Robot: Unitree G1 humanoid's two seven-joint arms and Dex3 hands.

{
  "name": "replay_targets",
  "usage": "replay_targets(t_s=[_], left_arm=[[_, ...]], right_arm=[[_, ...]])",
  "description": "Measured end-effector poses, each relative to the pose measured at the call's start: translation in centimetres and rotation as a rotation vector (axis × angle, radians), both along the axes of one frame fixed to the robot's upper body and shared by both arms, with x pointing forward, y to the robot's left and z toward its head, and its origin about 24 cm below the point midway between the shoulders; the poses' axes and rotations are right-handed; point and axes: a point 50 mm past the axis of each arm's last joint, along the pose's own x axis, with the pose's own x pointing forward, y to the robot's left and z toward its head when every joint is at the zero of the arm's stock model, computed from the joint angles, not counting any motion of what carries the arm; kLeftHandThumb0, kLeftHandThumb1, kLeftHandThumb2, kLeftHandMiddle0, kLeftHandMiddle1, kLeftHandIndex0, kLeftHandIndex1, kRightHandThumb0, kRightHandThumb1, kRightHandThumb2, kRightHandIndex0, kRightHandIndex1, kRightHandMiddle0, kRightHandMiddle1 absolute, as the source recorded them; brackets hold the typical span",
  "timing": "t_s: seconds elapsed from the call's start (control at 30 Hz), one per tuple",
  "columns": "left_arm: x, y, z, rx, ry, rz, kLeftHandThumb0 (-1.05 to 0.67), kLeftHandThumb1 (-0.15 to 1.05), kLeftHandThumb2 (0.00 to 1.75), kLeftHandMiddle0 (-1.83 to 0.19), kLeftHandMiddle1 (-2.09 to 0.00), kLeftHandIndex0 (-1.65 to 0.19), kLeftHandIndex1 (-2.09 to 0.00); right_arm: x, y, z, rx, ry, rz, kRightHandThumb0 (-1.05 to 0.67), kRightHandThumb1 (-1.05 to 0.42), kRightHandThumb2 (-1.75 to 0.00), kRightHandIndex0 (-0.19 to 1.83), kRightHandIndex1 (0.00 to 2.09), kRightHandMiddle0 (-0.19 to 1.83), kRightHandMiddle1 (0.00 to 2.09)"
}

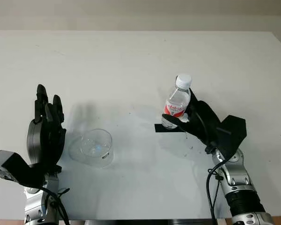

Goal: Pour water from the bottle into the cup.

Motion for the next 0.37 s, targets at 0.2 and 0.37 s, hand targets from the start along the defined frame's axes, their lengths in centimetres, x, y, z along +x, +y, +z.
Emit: replay_targets(t_s=[0.2,0.37], left_arm=[[0.0,0.0,0.0,0.003,0.002,0.003,-0.70,1.05,0.65,0.12,-0.05,0.19,-0.03],[-0.1,0.0,0.0,0.003,0.002,0.005,-0.70,1.05,0.64,0.12,-0.06,0.19,-0.03]], right_arm=[[0.2,-0.2,0.7,-0.002,-0.042,0.031,-0.95,-0.92,-0.06,-0.19,0.00,-0.19,0.00],[0.1,-0.1,1.7,0.012,-0.080,0.081,-0.95,-0.92,-0.05,-0.19,0.00,-0.19,0.00]])
